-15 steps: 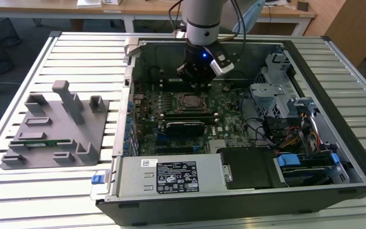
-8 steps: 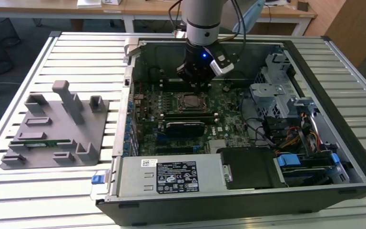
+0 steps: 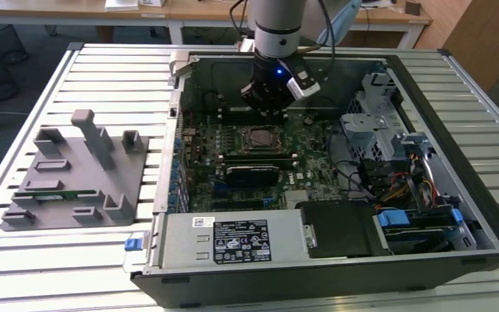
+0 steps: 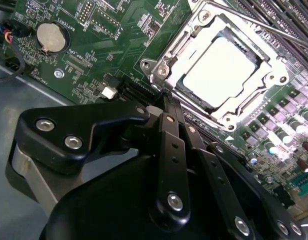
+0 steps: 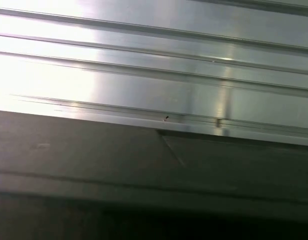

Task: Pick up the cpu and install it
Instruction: 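Install the first cpu locking lever, then install the second cpu locking lever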

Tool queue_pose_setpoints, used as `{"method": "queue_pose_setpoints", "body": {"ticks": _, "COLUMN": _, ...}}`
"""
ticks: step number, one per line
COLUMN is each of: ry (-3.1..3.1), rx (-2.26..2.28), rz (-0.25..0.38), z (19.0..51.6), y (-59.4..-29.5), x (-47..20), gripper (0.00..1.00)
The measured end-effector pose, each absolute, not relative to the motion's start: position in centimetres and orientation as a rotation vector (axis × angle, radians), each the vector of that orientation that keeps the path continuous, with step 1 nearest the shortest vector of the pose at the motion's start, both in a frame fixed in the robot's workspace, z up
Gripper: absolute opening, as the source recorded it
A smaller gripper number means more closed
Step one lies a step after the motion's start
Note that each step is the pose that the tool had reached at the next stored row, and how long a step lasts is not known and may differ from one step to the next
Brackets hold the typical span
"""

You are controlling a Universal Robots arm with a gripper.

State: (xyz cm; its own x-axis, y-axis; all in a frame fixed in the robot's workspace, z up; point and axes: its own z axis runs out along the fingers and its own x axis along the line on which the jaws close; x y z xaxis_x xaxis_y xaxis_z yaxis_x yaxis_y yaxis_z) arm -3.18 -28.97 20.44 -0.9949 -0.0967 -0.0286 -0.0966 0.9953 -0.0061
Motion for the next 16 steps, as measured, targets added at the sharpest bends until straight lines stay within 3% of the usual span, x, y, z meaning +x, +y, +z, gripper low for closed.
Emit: {"method": "queue_pose_setpoints", "body": {"ticks": 16, "ry": 3.109, "rx": -0.150, "rz": -0.008, "z": 20.43, "y": -29.88, "x": -3.18, "gripper": 0.11}}
